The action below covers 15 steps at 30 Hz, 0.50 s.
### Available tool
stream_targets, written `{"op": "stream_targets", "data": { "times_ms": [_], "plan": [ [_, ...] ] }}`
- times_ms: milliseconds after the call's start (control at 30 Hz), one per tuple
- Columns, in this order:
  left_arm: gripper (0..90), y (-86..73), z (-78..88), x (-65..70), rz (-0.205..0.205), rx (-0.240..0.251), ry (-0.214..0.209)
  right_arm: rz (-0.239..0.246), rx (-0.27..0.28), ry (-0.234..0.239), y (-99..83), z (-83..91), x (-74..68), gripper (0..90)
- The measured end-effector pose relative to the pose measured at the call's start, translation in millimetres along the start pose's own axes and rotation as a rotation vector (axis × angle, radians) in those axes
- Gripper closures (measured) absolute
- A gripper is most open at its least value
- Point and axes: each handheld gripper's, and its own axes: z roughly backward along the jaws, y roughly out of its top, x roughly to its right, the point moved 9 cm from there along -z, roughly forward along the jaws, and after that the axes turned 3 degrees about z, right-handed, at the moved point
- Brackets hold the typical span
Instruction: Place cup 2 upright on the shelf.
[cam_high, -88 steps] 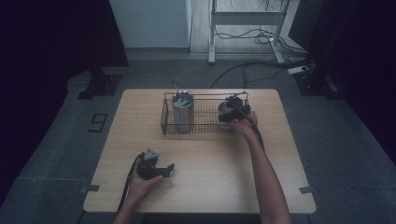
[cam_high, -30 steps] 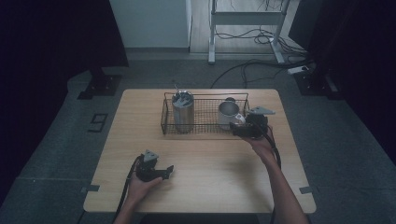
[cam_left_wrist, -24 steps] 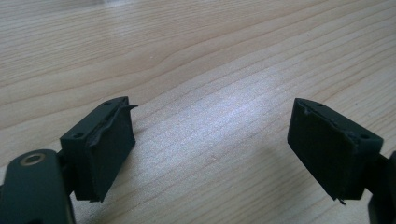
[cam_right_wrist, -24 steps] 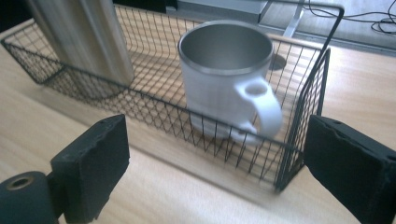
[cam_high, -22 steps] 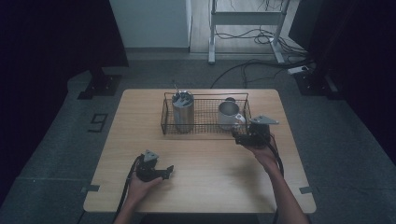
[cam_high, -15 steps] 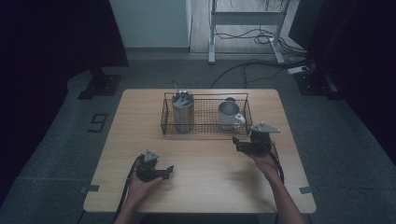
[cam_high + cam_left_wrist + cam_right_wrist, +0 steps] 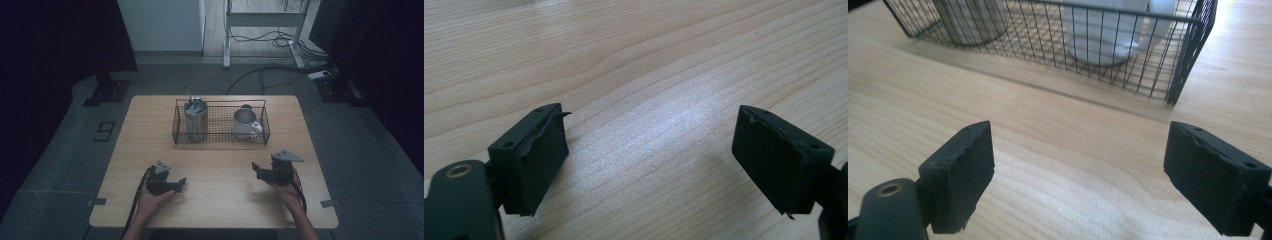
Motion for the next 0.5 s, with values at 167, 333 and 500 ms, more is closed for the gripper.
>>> {"op": "stream_targets", "data": {
  "times_ms": [167,333,500],
  "plan": [
    [14.4,-0.5,0.2,0.3,-0.002,-0.002,0.005,-0.002,-0.006,-0.001,-4.8,0.3,1.0,13.1],
    [14.4,-0.6,-0.1,0.7,-0.005,-0.004,0.010,0.005,-0.009,-0.013,-6.5,-1.6,2.4,13.1],
    [14.4,-0.8,-0.1,0.7,-0.006,-0.003,0.014,0.006,-0.006,-0.009,-6.8,-2.2,3.0,13.0]
  ]
}}
